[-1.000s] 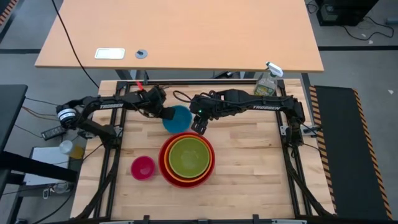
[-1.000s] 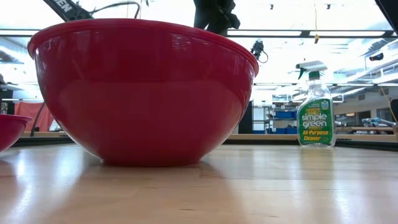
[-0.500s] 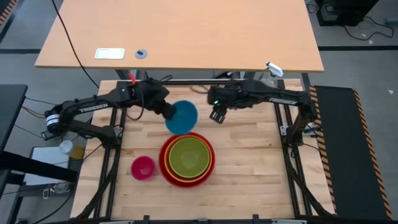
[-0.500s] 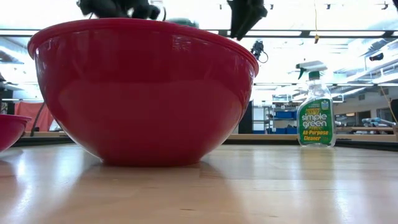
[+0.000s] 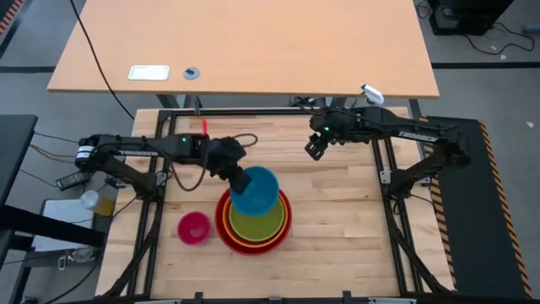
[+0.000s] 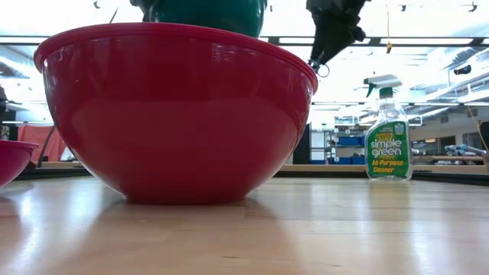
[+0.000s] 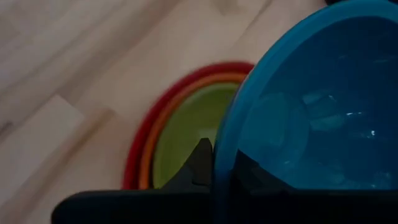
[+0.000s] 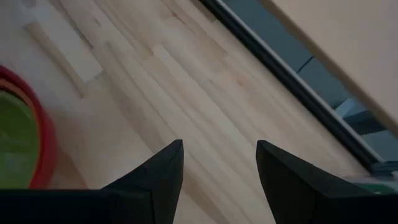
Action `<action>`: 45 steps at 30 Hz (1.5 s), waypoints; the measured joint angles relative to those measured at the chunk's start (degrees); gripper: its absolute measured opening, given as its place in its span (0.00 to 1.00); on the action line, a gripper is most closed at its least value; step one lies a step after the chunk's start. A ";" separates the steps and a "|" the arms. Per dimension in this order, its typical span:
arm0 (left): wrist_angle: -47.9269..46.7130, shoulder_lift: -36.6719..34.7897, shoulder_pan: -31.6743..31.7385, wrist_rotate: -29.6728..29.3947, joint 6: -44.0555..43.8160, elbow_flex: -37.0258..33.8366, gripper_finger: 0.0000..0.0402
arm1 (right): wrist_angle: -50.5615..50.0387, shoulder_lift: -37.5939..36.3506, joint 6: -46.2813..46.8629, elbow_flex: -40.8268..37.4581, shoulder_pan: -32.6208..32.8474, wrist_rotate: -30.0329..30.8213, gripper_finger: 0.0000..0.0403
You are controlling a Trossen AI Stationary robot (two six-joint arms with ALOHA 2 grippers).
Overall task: Nest bowls inside each other
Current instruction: Stack the blue bowl on top of the green bowl
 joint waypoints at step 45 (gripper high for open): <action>-1.34 12.90 -14.59 -9.81 -17.70 0.02 0.50 | 12.99 -2.79 -10.86 -3.72 -0.09 -8.22 0.52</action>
